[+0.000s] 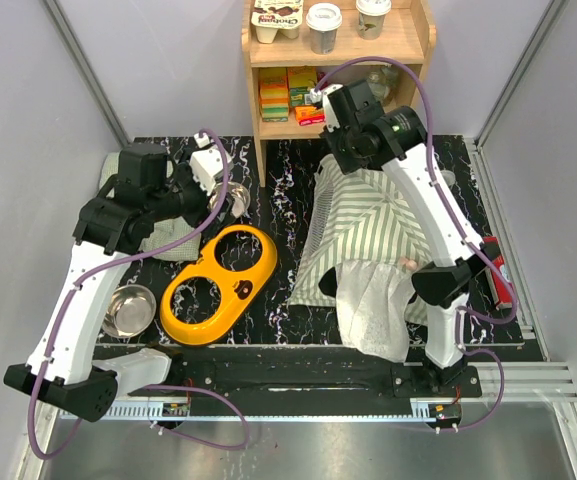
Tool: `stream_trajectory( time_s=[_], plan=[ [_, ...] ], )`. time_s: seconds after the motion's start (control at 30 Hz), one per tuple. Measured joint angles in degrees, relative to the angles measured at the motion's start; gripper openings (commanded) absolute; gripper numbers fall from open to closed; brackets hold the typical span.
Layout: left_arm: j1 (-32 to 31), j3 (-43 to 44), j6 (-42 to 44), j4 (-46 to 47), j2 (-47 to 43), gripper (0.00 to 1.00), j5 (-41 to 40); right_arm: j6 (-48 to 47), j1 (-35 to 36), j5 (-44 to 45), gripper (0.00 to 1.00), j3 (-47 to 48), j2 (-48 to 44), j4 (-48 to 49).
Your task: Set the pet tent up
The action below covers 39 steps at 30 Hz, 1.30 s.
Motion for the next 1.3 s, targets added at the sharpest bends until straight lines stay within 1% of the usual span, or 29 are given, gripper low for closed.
stream_trajectory(
  time_s=[0.23, 0.33, 0.37, 0.4, 0.43, 0.57, 0.6, 0.7, 0.73, 0.8, 0.83, 0.9, 1.0, 1.13, 1.23, 1.3],
  plan=[
    [0.0, -1.6, 0.0, 1.3, 0.0, 0.89, 0.2, 7.4, -1.6, -0.3, 0.00, -0.9, 2.1, 2.1],
    [0.0, -1.8, 0.0, 1.7, 0.1, 0.89, 0.7, 9.4, -2.7, -0.3, 0.00, -1.0, 2.1, 3.8],
    [0.0, -1.8, 0.0, 1.9, 0.1, 0.89, 0.9, 9.8, -2.8, -0.3, 0.01, -1.0, 2.1, 4.4],
    [0.0, -1.9, 0.0, 2.1, 0.1, 0.89, 1.0, 10.1, -3.1, -0.3, 0.07, -1.5, 1.9, 5.2],
    [0.0, -2.2, 0.0, 2.5, 0.1, 0.89, 1.0, 10.4, -3.2, -0.3, 0.15, -2.3, 1.8, 5.8],
    [0.1, -5.1, -0.2, 4.2, 0.1, 0.90, -0.6, 11.3, -3.2, -0.3, 0.51, -7.1, 1.0, 8.8],
    [0.2, -6.1, -0.3, 4.9, 0.2, 0.93, -1.6, 11.6, -3.2, -0.3, 0.54, -8.3, 0.9, 9.5],
    [1.1, -9.9, -0.3, 7.4, 1.0, 0.98, -6.3, 11.4, -3.2, -0.3, 0.75, -12.3, 0.6, 12.0],
    [1.7, -11.1, -0.3, 8.2, 1.6, 0.98, -7.8, 11.2, -3.2, -0.6, 0.82, -13.3, 0.3, 12.9],
    [3.2, -13.0, -0.3, 9.4, 3.1, 0.98, -10.5, 10.6, -3.2, -1.1, 0.93, -15.0, -0.6, 14.3],
    [4.2, -13.6, -0.2, 10.0, 4.0, 0.96, -11.8, 10.2, -3.2, -1.4, 0.99, -15.5, -1.2, 14.7],
    [6.0, -14.1, -0.3, 10.6, 6.2, 0.92, -14.2, 9.5, -3.2, -2.2, 0.99, -16.2, -2.6, 15.6],
    [7.4, -14.8, 0.1, 11.4, 8.0, 0.91, -14.8, 7.4, -3.2, -3.2, 0.99, -16.2, -5.5, 17.6],
    [5.4, -16.7, 2.3, 10.8, 4.9, 0.91, -10.4, 4.6, -3.1, -6.5, 0.99, -17.6, -11.3, 21.7],
    [2.8, -15.7, 2.9, 9.6, 2.7, 0.91, -6.0, 3.1, -2.7, -10.4, 0.99, -21.3, -18.0, 25.3],
    [1.0, -14.4, 3.0, 9.0, 2.5, 0.91, -3.1, 2.8, -2.2, -12.8, 0.99, -25.6, -24.3, 28.2]
  ],
)
